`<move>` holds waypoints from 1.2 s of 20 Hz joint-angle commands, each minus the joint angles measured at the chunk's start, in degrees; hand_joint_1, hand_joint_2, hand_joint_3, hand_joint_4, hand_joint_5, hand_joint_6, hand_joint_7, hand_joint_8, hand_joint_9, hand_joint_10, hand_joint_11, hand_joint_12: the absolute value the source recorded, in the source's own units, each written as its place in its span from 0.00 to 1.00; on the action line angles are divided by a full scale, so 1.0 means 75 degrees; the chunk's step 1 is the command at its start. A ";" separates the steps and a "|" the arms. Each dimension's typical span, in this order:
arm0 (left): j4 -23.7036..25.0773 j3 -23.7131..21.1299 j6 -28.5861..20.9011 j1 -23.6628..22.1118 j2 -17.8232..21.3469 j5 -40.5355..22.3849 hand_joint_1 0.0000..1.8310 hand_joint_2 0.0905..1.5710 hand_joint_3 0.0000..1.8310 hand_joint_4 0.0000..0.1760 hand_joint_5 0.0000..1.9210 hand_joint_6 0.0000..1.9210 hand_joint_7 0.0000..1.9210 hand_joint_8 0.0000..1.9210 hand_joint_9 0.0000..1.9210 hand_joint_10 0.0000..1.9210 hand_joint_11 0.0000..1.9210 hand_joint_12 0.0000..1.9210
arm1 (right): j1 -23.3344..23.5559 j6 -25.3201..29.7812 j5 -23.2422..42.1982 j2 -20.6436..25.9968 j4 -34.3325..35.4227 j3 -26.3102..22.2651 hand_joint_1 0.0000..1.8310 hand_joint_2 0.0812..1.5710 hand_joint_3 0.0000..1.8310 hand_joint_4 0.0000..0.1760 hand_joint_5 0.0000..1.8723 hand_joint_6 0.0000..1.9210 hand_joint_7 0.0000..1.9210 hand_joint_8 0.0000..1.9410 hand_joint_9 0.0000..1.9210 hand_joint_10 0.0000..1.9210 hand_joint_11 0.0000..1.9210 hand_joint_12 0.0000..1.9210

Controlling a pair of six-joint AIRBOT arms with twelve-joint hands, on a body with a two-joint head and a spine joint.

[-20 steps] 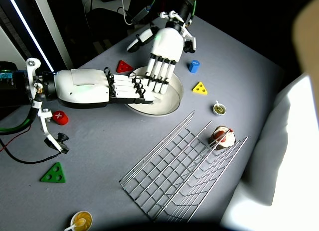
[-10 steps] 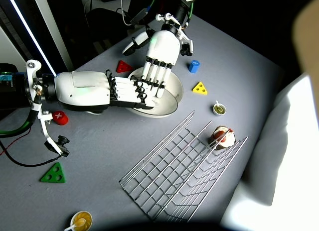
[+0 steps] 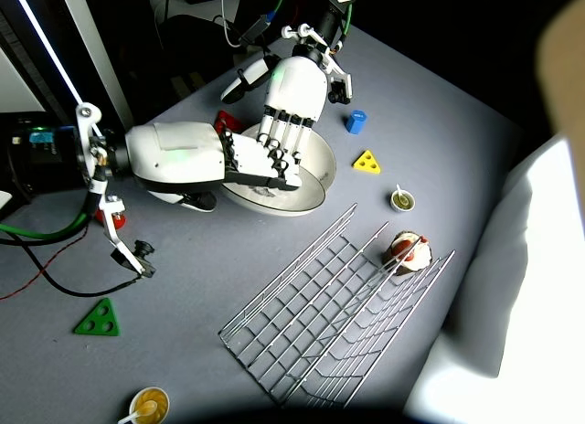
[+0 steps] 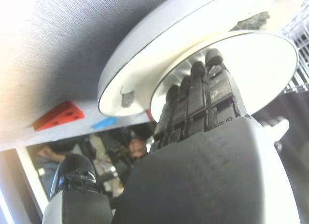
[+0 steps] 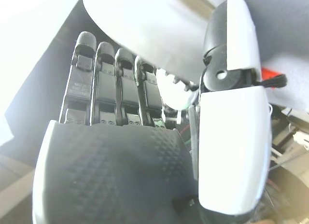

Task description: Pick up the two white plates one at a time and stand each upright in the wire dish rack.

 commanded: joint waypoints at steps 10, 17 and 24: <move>0.0013 -0.0034 -0.0004 0.0009 -0.0114 -0.0332 0.00 0.57 0.00 0.00 0.04 0.00 0.03 0.00 0.03 0.00 0.03 0.00 | 0.0093 -0.0365 0.0884 -0.0597 0.0431 0.0372 0.76 0.64 0.00 0.00 0.48 0.00 0.45 0.00 0.45 0.00 0.47 0.10; -0.0018 -0.0021 -0.0004 0.0013 -0.0087 -0.0356 0.00 0.57 0.00 0.00 0.03 0.00 0.02 0.00 0.02 0.00 0.03 0.00 | 0.0076 -0.0566 0.0857 -0.0843 0.0663 0.0358 0.82 0.63 0.00 0.00 0.57 0.43 0.69 0.03 0.61 0.31 0.52 0.69; -0.0874 0.0430 -0.0004 -0.0278 0.0405 -0.0876 0.00 0.57 0.00 0.00 0.04 0.00 0.03 0.00 0.02 0.00 0.03 0.00 | 0.0421 -0.0564 0.0632 -0.0407 0.0449 -0.0315 0.81 0.71 0.00 0.00 0.43 0.61 0.47 0.42 0.49 0.51 0.39 0.84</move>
